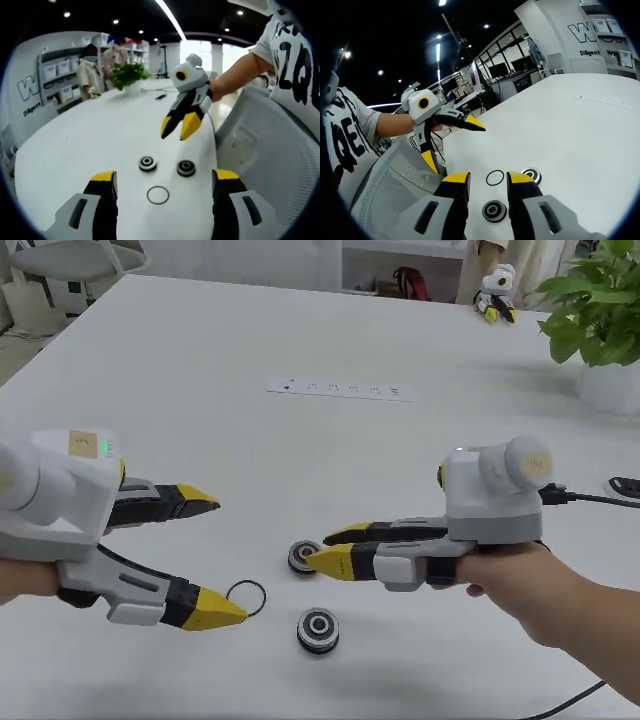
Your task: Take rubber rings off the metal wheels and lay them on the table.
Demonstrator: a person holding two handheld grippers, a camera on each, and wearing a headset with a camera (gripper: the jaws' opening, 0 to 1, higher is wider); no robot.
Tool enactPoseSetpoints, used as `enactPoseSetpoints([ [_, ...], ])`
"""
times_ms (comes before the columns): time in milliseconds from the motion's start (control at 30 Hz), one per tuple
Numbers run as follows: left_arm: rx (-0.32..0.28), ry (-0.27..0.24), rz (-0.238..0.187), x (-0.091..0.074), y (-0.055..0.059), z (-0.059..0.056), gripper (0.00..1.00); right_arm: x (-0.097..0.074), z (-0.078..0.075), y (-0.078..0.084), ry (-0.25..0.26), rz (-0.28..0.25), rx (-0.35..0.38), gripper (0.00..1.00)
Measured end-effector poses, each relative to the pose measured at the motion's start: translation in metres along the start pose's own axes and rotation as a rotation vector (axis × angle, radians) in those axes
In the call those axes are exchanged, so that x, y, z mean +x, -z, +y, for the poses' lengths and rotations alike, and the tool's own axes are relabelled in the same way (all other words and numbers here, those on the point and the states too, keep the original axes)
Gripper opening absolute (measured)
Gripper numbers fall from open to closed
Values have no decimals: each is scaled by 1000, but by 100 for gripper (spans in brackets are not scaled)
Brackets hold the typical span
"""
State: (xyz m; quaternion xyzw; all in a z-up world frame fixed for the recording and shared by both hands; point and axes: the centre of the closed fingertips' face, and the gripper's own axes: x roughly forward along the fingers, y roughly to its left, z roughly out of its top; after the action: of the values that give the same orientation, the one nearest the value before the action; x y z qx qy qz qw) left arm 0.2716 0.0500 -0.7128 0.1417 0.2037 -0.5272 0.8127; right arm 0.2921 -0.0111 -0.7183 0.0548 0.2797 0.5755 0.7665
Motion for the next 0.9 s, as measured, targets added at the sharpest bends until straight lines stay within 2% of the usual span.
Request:
enactPoseSetpoints([
  [467,10,24,2,9,-5,-6,77,-8,-1,15,4,26,-26,29],
  [667,12,36,4,15,-5,-8,76,-10,-1,19,5,25,-21,30],
  [900,18,58,14,22,-3,-14,75,-11,-2,29,15,50,-36,30],
])
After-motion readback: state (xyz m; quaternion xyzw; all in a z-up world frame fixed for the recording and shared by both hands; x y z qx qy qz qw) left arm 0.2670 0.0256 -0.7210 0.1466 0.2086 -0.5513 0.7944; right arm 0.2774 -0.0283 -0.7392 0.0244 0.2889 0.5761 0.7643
